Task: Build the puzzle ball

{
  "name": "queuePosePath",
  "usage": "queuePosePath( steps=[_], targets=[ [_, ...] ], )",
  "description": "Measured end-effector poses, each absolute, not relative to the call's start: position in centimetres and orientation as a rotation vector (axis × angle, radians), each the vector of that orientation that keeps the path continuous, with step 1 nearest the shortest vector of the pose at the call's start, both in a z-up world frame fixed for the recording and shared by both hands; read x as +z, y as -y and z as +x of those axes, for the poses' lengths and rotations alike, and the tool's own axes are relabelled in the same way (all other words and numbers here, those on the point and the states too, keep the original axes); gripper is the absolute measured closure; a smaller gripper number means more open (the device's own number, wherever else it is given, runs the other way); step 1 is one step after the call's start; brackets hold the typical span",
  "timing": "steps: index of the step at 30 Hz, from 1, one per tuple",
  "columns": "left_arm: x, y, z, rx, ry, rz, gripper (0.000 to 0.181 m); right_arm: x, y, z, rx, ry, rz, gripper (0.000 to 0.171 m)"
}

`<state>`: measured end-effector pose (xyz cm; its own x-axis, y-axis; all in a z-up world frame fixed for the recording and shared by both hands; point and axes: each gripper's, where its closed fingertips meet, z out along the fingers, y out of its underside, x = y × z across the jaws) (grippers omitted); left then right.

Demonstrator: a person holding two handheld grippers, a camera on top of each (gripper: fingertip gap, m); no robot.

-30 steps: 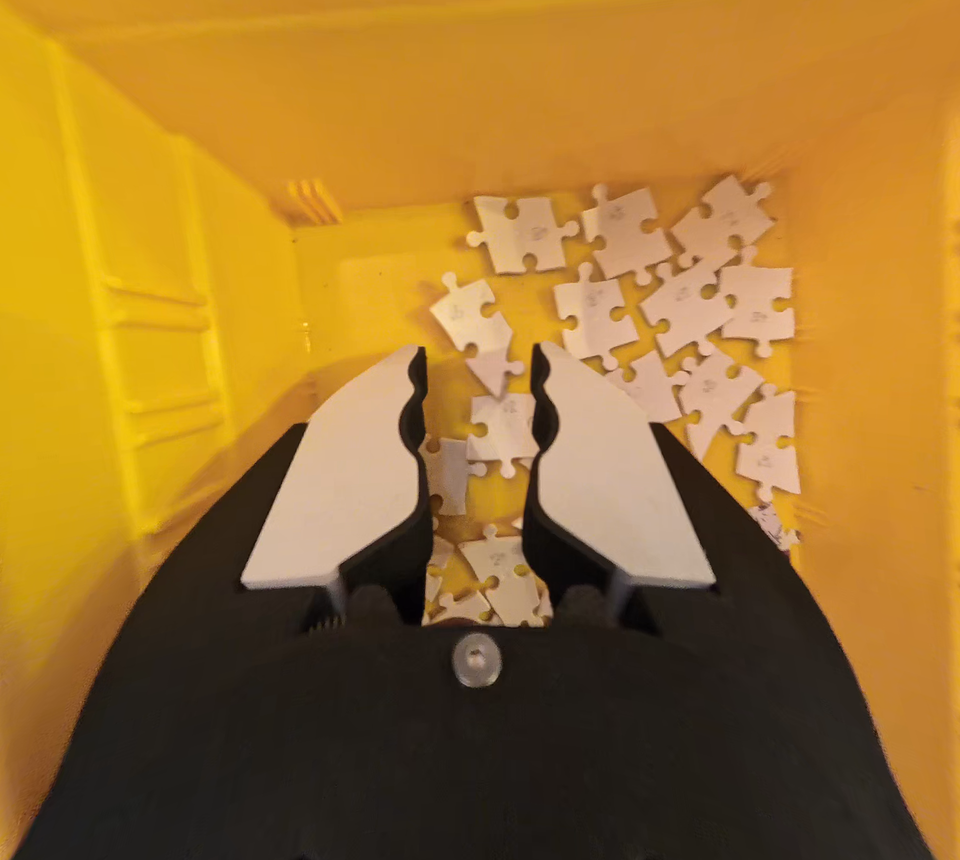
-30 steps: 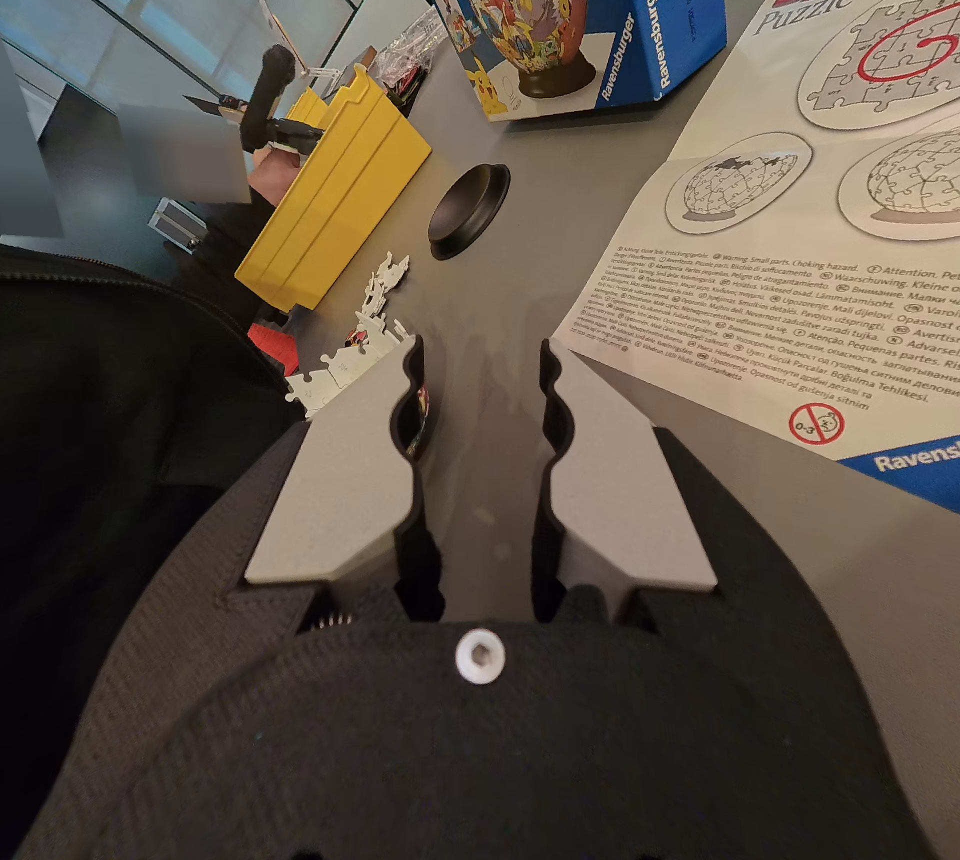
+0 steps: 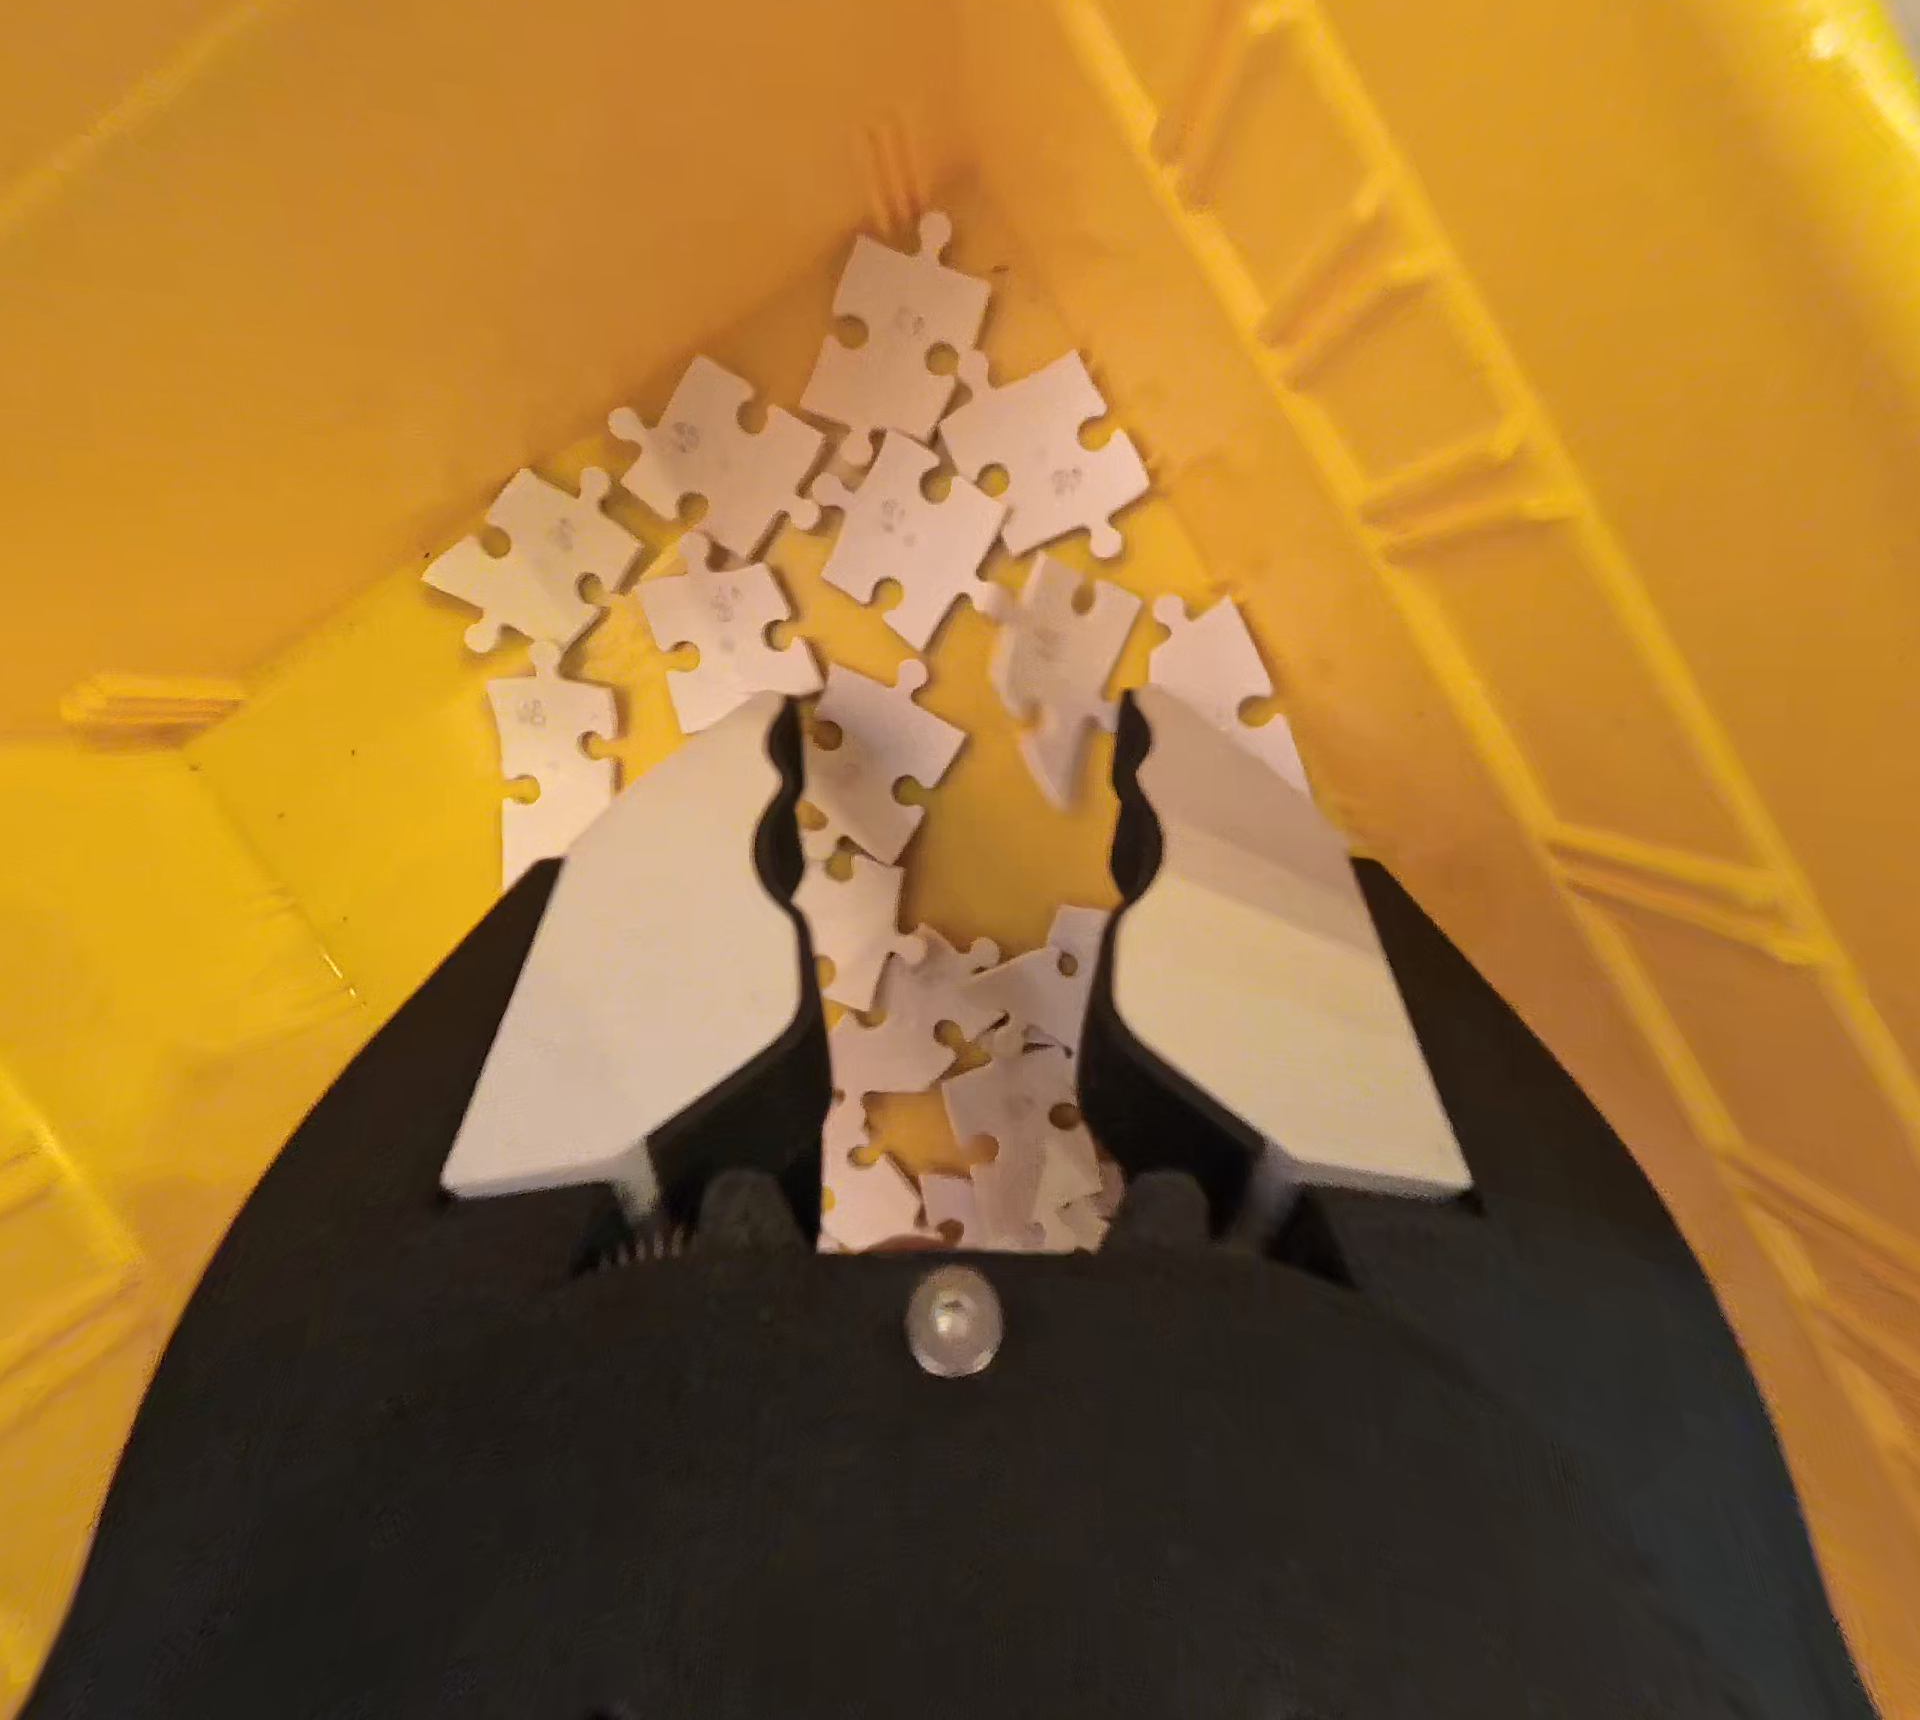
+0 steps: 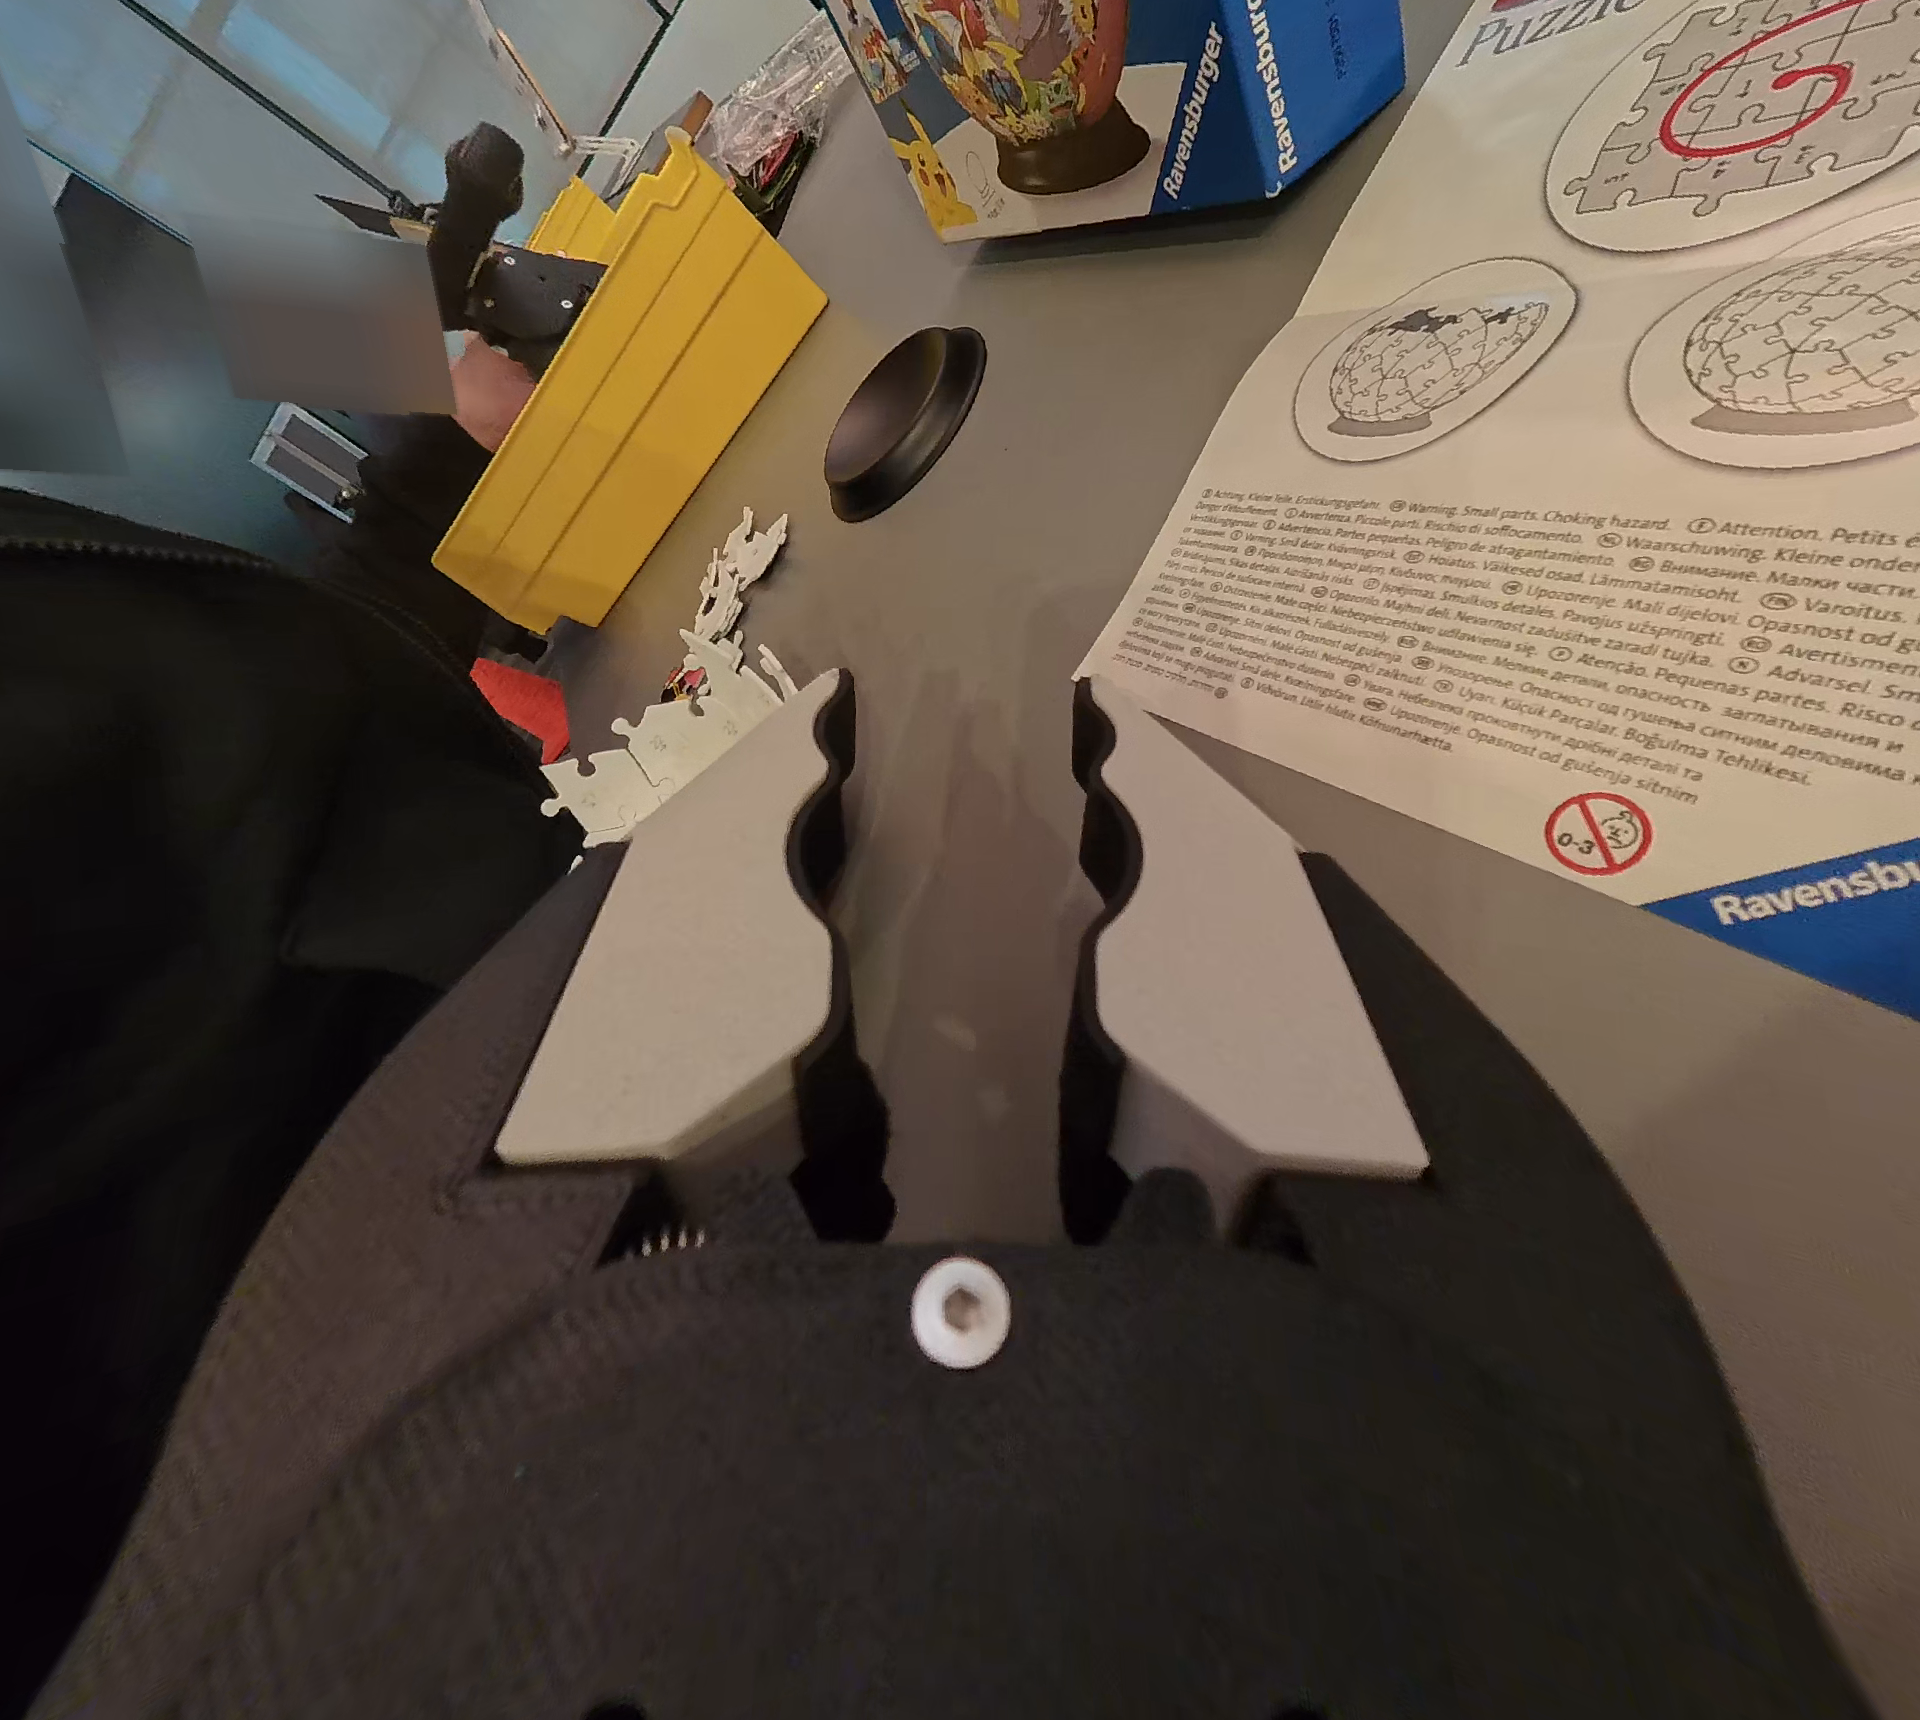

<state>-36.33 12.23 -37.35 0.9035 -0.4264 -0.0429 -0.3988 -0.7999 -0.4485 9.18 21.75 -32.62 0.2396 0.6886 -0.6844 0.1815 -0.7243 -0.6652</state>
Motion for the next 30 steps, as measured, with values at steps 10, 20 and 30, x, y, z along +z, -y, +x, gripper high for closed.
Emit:
queuePosePath(
  steps=[10, 20, 30],
  targets=[
    [-34.9, -9.9, -38.9, -0.113, -0.529, -2.582, 0.128, -32.7, -21.8, 9.2, 1.485, 0.793, -2.07, 0.131],
    [-37.5, -5.9, -36.4, -0.149, -0.793, -2.602, 0.14, -32.7, -21.8, 9.2, 1.481, 0.792, -2.07, 0.131],
    [-36.6, -6.9, -37.4, -0.11, -0.691, -2.576, 0.143, -32.6, -21.8, 9.2, 1.489, 0.793, -2.058, 0.131]
  ],
)
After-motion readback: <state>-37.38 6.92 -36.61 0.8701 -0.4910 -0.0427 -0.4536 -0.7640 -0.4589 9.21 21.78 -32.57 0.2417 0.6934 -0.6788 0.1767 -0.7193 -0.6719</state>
